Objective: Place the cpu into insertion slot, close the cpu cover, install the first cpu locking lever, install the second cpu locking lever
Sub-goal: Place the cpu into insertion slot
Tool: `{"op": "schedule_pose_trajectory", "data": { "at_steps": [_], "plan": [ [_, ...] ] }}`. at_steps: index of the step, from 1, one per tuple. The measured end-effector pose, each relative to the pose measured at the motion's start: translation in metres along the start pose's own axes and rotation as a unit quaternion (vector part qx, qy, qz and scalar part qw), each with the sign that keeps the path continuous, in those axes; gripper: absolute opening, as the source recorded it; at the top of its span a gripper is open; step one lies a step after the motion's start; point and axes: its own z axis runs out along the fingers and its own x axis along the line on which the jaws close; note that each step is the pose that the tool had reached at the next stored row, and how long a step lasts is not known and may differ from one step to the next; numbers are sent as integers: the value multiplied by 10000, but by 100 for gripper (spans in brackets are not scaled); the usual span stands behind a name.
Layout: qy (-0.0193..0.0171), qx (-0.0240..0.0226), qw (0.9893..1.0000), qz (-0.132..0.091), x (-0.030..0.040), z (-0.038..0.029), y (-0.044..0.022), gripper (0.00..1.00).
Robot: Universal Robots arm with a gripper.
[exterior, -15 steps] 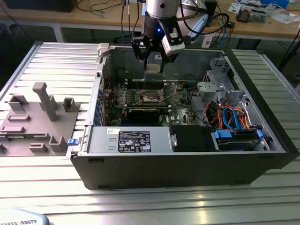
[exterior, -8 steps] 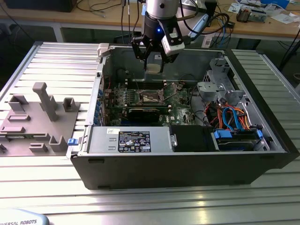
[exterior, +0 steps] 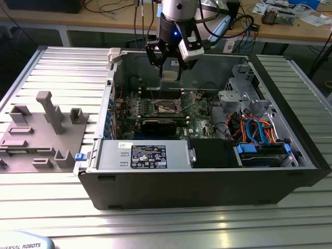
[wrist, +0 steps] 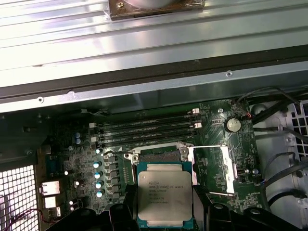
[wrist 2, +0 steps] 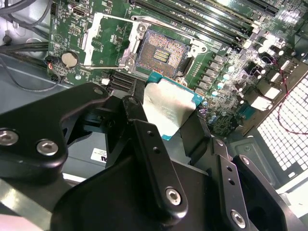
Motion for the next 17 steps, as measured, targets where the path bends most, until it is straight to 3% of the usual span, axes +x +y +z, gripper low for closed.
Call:
{"op": "schedule_pose_trajectory", "data": {
  "at_steps": [17],
  "plan": [
    [-6, -1, 10000, 67, 0, 4, 0, 54]
  ]
}}
